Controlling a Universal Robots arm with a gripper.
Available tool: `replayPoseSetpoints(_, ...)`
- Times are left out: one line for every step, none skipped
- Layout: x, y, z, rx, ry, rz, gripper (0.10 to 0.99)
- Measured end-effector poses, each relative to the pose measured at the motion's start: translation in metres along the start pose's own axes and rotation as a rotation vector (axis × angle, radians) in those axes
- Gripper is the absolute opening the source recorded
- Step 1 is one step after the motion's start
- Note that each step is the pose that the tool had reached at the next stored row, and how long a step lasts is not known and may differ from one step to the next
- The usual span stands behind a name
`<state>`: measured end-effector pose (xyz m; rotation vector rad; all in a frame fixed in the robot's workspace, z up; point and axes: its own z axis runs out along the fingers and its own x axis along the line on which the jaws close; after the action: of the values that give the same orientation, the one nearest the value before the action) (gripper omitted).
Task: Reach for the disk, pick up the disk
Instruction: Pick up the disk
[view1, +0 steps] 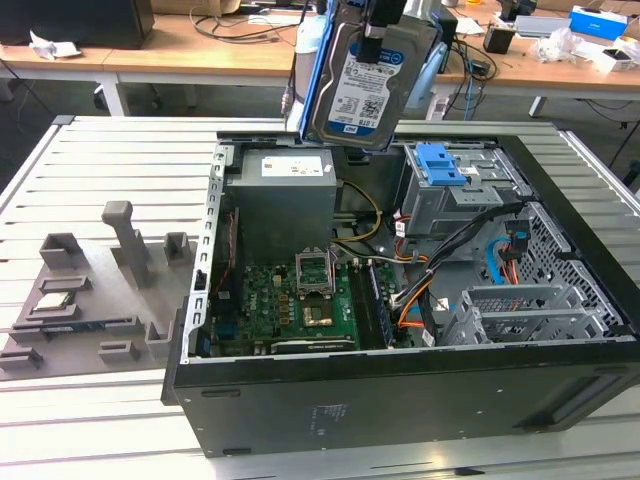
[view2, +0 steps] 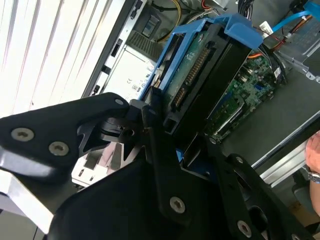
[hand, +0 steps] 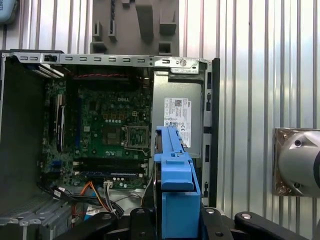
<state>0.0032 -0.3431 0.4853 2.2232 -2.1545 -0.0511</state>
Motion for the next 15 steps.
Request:
replayPoseSetpoints(0.0000,0.0000,0.0000,0.000,-0.0001,0.000,0.365)
replayPoseSetpoints(0.0000,-0.0001,0.0000,0.000,-0.0001,0.000,0.365)
replayPoseSetpoints(0.0000,-0.0001,0.0000,0.000,-0.0001,0.000,0.365)
replayPoseSetpoints(0.0013,-0.0002,0.0000,0.000,-0.0001,0.000,0.365)
replayPoseSetpoints(0.0030,-0.0001,0.0000,0.000,-0.0001,0.000,0.365)
replayPoseSetpoints(0.0051,0.0000,0.0001,0.000,-0.0002,0.000,0.365)
replayPoseSetpoints(0.0066,0.0000,0.0001,0.000,-0.0002,0.000,0.365)
replayPoseSetpoints(0.0079,0.0001,0.0001,0.000,-0.0001,0.000,0.365)
replayPoseSetpoints(0.0102,0.0001,0.0002,0.000,-0.0001,0.000,0.365)
replayPoseSetpoints(0.0122,0.0002,0.0003,0.000,-0.0002,0.000,0.365)
replayPoseSetpoints(0.0141,0.0003,0.0002,0.000,-0.0001,0.000,0.365)
replayPoseSetpoints(0.0151,0.0003,0.0003,0.000,-0.0001,0.000,0.365)
replayPoseSetpoints(0.0162,0.0004,0.0003,0.000,-0.0001,0.000,0.365)
replayPoseSetpoints(0.0175,0.0004,0.0003,0.000,-0.0001,0.000,0.365)
replayPoseSetpoints(0.0184,0.0004,0.0003,0.000,-0.0002,0.000,0.365)
